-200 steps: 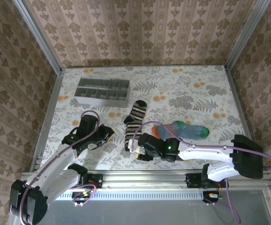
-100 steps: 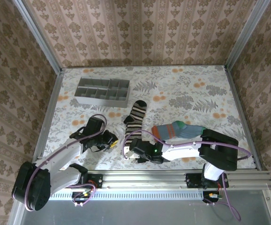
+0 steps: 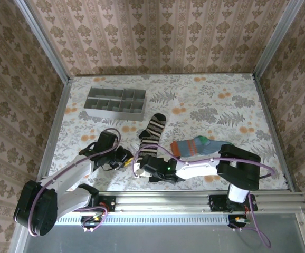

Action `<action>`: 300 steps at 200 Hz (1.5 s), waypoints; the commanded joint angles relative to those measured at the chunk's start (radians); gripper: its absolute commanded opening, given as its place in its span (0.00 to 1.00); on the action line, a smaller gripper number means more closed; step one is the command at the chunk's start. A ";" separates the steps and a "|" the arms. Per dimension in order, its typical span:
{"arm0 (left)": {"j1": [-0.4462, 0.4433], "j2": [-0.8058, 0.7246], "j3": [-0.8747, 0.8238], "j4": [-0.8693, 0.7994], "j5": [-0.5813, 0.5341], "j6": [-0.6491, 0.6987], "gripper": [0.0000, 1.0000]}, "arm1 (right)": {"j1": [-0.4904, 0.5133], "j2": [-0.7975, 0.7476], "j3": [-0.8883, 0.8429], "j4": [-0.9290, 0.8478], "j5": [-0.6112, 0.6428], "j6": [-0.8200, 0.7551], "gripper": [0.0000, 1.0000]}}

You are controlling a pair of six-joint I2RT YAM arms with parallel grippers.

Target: Roll the socks

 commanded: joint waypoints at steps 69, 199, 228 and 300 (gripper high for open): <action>0.012 -0.014 0.027 -0.019 0.010 0.024 0.21 | -0.180 -0.002 0.165 -0.301 -0.544 0.239 0.00; -0.067 0.017 -0.007 0.082 0.025 -0.087 0.24 | -0.362 0.263 0.358 -0.468 -0.754 0.417 0.00; -0.098 0.050 -0.016 0.116 0.011 -0.125 0.28 | -0.366 0.274 0.358 -0.469 -0.752 0.434 0.00; -0.119 0.102 -0.068 0.234 -0.028 -0.243 0.43 | -0.374 0.281 0.351 -0.469 -0.753 0.455 0.00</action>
